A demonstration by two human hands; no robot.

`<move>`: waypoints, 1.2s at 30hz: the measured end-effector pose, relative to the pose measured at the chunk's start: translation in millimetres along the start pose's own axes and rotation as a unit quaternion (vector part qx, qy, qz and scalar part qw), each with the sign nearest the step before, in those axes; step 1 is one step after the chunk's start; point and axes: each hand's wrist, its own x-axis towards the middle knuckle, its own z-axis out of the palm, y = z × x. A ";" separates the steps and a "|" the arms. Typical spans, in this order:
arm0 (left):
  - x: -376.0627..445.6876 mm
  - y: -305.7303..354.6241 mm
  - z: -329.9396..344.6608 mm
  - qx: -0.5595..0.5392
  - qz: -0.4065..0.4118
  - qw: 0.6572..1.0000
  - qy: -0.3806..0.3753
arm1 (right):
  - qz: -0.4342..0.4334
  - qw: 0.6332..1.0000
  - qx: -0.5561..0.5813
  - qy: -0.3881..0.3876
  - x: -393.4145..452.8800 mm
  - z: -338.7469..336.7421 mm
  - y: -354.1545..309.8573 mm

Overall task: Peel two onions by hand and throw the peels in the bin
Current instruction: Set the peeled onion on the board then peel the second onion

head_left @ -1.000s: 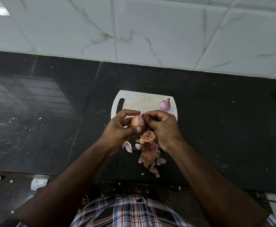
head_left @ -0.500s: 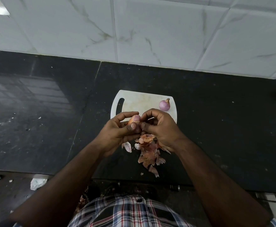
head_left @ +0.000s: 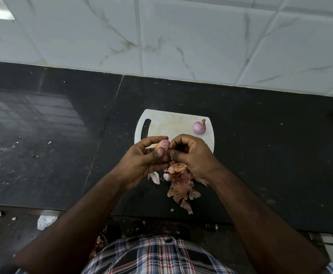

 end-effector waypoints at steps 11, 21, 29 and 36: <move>0.2 0.6 -1.0 0.001 -0.006 1.000 -0.009 | -0.067 0.994 -0.075 0.037 -2.5 -3.1 -10.3; 0.6 -0.4 -2.6 -0.010 -0.011 1.000 -0.017 | -0.074 0.994 -0.078 0.024 -2.5 -3.0 -11.7; -0.1 1.2 2.5 -0.005 -0.008 1.000 -0.009 | -0.074 0.994 -0.082 0.018 -1.9 -3.6 -9.3; -1.0 -0.2 1.5 0.002 -0.014 1.000 -0.008 | -0.074 0.995 -0.068 0.027 -2.2 -5.0 -8.6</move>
